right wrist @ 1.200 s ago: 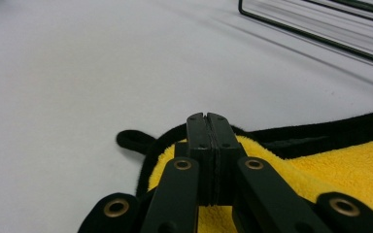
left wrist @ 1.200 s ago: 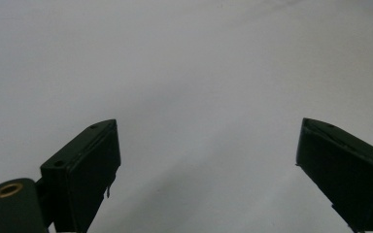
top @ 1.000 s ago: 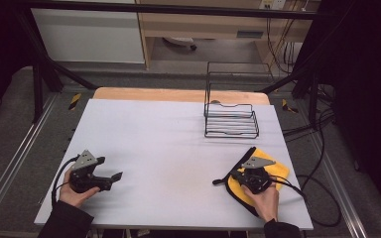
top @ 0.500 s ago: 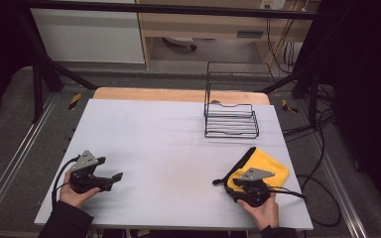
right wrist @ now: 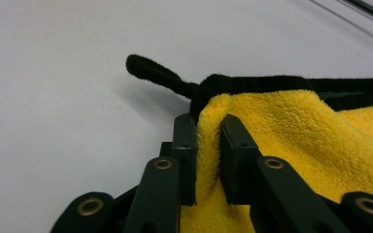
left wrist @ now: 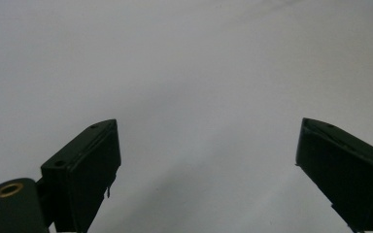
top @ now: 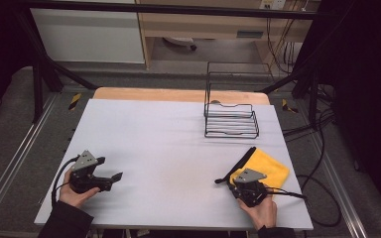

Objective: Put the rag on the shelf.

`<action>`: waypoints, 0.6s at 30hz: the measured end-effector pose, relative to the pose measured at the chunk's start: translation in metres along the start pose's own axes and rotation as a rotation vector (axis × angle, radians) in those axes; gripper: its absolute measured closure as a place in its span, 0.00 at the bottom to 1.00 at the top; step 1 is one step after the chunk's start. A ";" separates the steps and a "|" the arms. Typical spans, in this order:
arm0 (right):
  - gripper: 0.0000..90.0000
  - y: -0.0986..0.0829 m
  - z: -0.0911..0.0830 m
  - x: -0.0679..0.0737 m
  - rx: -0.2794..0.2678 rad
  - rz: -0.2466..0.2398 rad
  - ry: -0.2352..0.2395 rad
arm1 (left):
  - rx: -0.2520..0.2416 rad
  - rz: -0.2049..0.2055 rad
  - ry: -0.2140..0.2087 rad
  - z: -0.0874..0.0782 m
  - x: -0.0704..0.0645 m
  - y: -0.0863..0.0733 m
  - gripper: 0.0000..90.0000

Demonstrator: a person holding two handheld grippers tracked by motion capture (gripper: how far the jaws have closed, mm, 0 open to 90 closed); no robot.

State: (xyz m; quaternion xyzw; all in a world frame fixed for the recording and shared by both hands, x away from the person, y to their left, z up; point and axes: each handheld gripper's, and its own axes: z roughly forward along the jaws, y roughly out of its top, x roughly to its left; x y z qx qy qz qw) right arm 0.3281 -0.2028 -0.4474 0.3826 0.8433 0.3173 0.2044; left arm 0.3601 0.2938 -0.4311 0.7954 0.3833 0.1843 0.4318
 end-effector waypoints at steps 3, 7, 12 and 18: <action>0.90 0.001 -0.001 -0.001 0.003 0.018 0.007 | 0.000 0.000 -0.001 0.000 0.000 0.000 0.10; 0.91 0.004 -0.004 -0.004 -0.014 0.043 0.026 | -0.001 -0.004 0.000 0.000 0.001 0.000 0.10; 0.92 0.018 -0.012 -0.007 -0.065 0.092 0.051 | 0.002 -0.001 0.003 0.000 0.001 0.000 0.10; 0.91 0.040 -0.002 0.007 -0.108 0.081 0.114 | 0.002 -0.004 0.004 0.000 0.002 0.000 0.10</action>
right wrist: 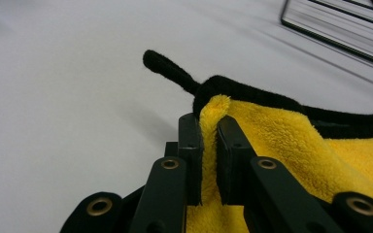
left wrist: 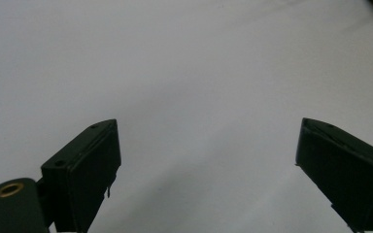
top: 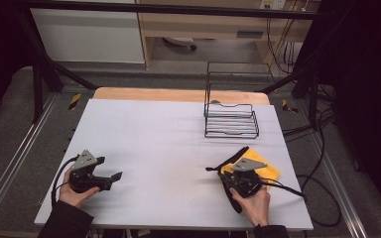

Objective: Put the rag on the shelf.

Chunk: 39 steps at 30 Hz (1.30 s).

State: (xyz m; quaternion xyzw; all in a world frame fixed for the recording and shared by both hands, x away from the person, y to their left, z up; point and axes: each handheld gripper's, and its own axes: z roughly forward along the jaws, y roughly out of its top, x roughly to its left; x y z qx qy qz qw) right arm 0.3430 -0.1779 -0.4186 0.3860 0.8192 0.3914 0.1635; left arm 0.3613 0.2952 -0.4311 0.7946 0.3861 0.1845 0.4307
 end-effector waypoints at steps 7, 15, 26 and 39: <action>0.91 0.025 0.031 0.034 -0.019 -0.050 0.127 | 0.000 -0.003 0.002 -0.001 0.001 0.000 0.10; 0.91 0.035 0.057 0.075 0.030 -0.140 0.247 | 0.001 -0.011 0.004 -0.002 0.002 0.000 0.10; 0.68 0.034 0.062 0.072 0.009 -0.123 0.291 | 0.012 -0.020 0.004 -0.001 -0.003 0.003 0.10; 0.26 0.019 0.015 -0.007 -0.121 0.041 0.072 | 0.035 0.007 -0.036 0.008 -0.033 0.026 0.11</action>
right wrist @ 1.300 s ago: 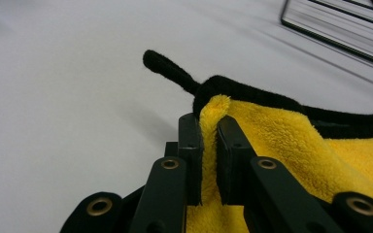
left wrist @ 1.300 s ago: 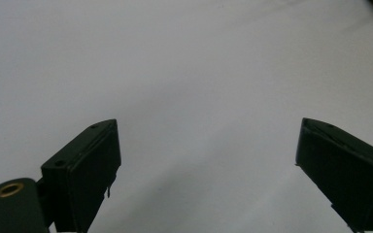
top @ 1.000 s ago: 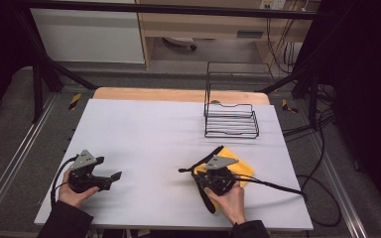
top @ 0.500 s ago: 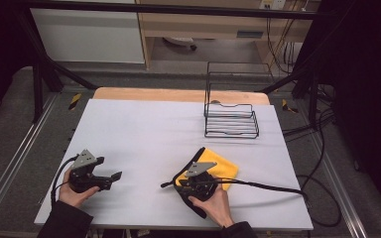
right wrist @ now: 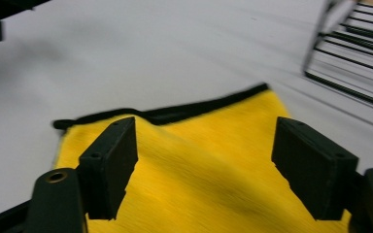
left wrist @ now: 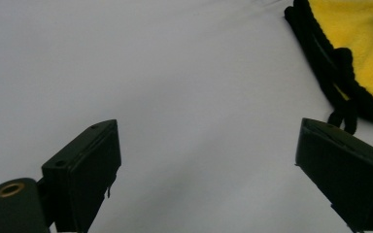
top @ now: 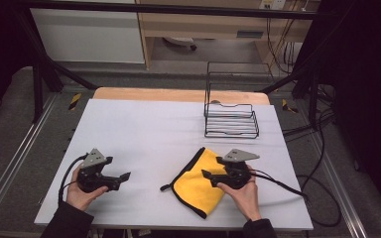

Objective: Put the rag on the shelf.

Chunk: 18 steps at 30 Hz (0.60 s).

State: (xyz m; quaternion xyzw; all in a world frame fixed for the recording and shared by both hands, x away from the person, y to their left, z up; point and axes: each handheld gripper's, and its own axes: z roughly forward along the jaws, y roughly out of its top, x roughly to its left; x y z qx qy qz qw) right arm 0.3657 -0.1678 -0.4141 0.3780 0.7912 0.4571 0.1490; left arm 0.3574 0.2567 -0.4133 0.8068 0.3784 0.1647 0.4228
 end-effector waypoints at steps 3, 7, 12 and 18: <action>0.23 -0.010 -0.008 -0.019 0.013 0.028 -0.058 | 0.020 0.010 -0.019 0.008 -0.014 0.009 0.14; 0.23 -0.025 -0.015 -0.038 0.015 0.064 -0.116 | 0.044 0.025 -0.046 0.022 -0.038 0.023 0.19; 0.33 -0.033 -0.018 -0.050 0.034 0.092 -0.168 | 0.099 0.060 -0.097 0.049 -0.070 0.038 0.28; 0.55 -0.039 -0.016 -0.056 0.068 0.121 -0.182 | 0.172 0.108 -0.134 0.087 -0.096 0.045 0.41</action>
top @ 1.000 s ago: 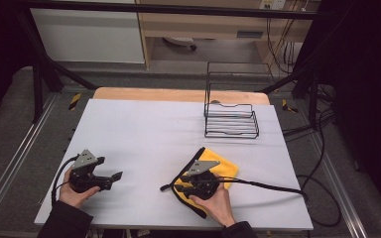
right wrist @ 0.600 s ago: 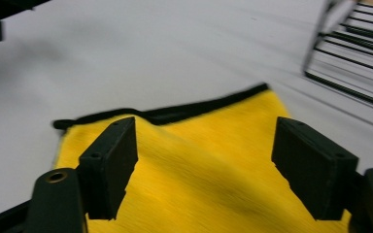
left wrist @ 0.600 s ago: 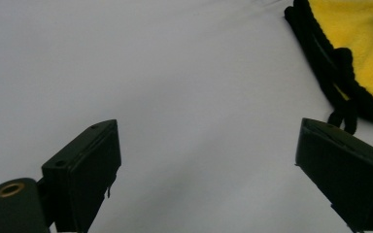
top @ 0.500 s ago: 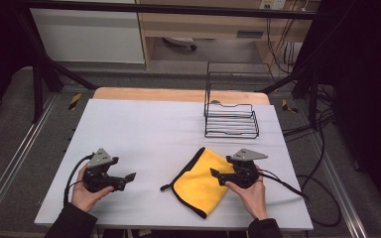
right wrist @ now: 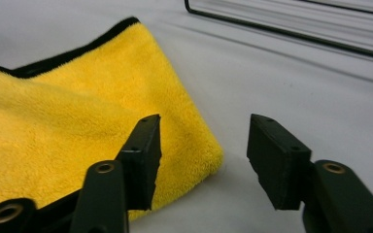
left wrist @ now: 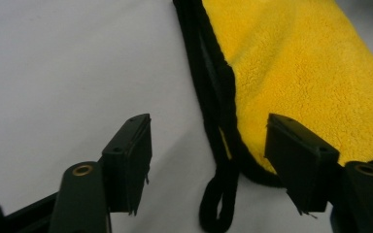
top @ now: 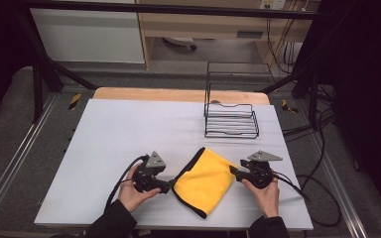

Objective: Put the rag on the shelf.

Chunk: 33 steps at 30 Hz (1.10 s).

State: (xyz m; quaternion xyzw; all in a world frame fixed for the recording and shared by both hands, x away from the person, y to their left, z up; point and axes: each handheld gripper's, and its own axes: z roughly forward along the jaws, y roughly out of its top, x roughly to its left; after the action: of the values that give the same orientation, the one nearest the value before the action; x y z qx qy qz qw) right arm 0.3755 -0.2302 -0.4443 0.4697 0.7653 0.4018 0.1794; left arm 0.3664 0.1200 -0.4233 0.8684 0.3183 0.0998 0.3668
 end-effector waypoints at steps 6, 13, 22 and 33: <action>0.63 -0.002 0.008 0.001 0.052 0.020 -0.012 | 0.046 -0.019 -0.052 0.021 -0.002 -0.005 0.56; 0.74 -0.004 0.012 0.003 0.077 0.067 0.005 | 0.064 -0.053 -0.087 0.023 -0.002 -0.007 0.68; 0.92 0.003 0.014 0.000 0.094 0.111 0.053 | 0.082 -0.095 -0.087 0.021 -0.010 -0.004 0.87; 0.92 0.033 0.036 0.001 0.034 -0.021 0.066 | 0.046 -0.166 -0.079 0.013 -0.034 -0.011 0.89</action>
State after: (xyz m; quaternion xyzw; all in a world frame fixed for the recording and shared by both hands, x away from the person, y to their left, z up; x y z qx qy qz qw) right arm 0.4167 -0.2056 -0.4404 0.4514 0.7824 0.4020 0.1501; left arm 0.3395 0.0971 -0.4385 0.8506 0.3767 0.0275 0.3659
